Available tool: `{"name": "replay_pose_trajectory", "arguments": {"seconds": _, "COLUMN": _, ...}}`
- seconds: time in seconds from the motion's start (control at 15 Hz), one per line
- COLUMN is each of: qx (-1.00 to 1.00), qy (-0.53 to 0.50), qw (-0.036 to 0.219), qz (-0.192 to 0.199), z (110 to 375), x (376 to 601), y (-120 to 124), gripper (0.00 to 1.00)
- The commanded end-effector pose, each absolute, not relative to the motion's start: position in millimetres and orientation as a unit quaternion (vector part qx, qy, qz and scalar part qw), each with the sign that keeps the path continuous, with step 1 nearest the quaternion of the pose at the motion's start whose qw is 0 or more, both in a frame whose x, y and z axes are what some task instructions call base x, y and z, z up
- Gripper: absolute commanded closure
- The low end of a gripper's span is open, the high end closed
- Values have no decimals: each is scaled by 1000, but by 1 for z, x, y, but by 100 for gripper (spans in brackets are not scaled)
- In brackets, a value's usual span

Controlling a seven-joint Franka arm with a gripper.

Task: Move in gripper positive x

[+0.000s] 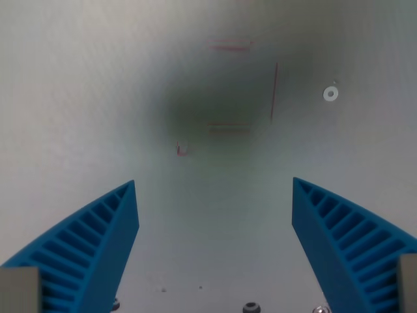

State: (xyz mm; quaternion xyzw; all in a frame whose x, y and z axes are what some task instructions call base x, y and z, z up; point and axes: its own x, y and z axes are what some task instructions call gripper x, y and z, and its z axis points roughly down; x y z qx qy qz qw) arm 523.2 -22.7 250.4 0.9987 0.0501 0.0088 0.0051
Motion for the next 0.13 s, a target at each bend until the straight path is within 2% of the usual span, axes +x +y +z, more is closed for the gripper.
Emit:
{"name": "replay_pose_trajectory", "arguments": {"seconds": 0.07, "qx": 999, "qy": 44, "qw": 0, "qz": -6, "z": 252, "x": 541, "y": -20, "gripper": 0}}
{"name": "replay_pose_trajectory", "arguments": {"seconds": 0.13, "qx": 999, "qy": 44, "qw": 0, "qz": -6, "z": 252, "x": 546, "y": -19, "gripper": 0}}
